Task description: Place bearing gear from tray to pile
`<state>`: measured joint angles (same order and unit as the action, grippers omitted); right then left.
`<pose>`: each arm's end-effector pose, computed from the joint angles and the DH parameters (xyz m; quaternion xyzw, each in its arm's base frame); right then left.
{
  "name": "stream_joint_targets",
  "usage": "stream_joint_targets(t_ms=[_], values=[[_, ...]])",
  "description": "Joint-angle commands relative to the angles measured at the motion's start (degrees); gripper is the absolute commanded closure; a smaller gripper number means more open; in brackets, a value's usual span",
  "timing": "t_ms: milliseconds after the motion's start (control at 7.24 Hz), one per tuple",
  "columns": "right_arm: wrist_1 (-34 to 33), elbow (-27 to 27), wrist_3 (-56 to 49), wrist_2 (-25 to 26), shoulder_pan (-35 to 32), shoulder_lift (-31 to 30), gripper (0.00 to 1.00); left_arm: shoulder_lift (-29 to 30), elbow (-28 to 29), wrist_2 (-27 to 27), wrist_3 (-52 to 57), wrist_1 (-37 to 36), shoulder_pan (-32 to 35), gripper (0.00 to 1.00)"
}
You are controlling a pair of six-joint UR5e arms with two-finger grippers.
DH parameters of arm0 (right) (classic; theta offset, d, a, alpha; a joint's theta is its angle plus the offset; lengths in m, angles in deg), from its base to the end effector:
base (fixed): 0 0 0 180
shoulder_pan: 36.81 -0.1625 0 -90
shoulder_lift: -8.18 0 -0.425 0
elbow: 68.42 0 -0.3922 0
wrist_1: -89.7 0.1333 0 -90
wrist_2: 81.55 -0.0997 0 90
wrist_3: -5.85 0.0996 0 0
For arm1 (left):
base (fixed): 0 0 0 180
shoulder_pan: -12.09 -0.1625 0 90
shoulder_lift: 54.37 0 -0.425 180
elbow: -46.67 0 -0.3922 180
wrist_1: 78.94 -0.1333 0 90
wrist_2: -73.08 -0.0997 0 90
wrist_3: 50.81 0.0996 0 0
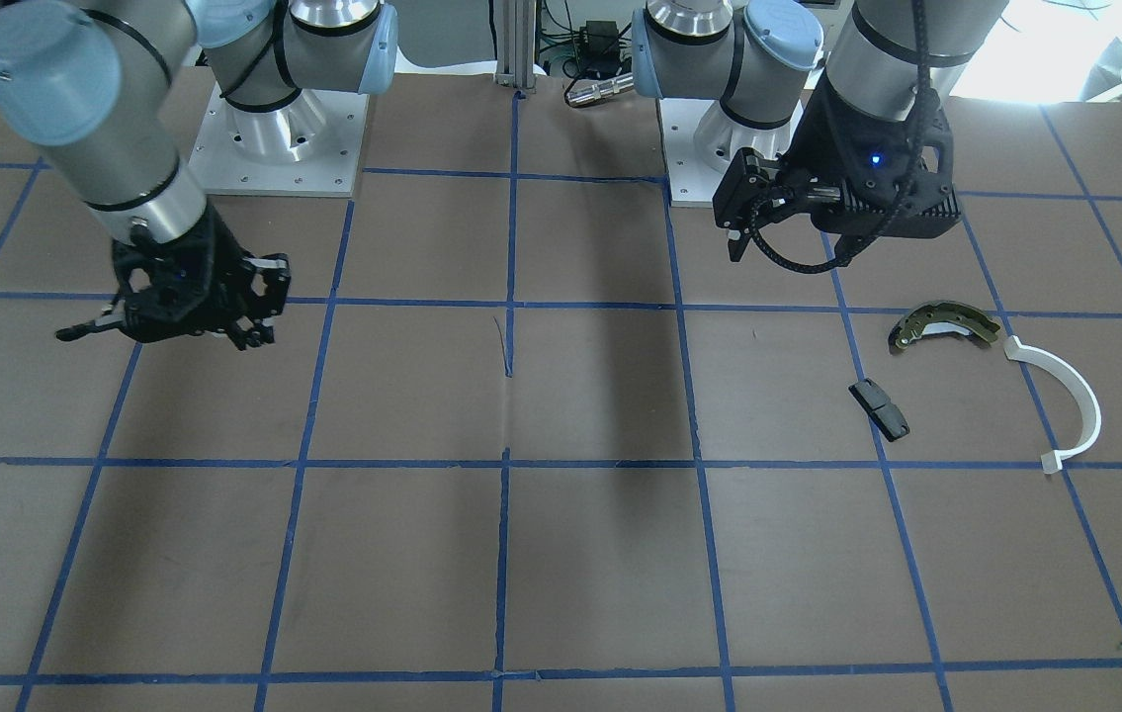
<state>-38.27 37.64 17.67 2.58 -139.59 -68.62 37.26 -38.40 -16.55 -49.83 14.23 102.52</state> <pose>0.2622 -0.5073 0.3017 -0.0122 0.9957 -0.0632 0.0660 -0.1377 -0.5025 0.5105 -0.0123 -0.9999 0.0011 0.0032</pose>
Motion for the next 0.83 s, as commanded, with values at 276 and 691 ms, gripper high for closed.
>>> stream_joint_targets(t_ms=[276, 691], values=[[-13.62, 0.12, 14.39, 0.86, -8.66, 11.5, 0.16, -0.05, -0.09, 0.07, 0.0, 0.0, 0.0, 0.0], [-2.89, -1.8, 2.15, 2.18, -3.95, 4.78, 0.0, 0.21, -0.18, -0.11, 0.08, 0.26, 0.0, 0.0]])
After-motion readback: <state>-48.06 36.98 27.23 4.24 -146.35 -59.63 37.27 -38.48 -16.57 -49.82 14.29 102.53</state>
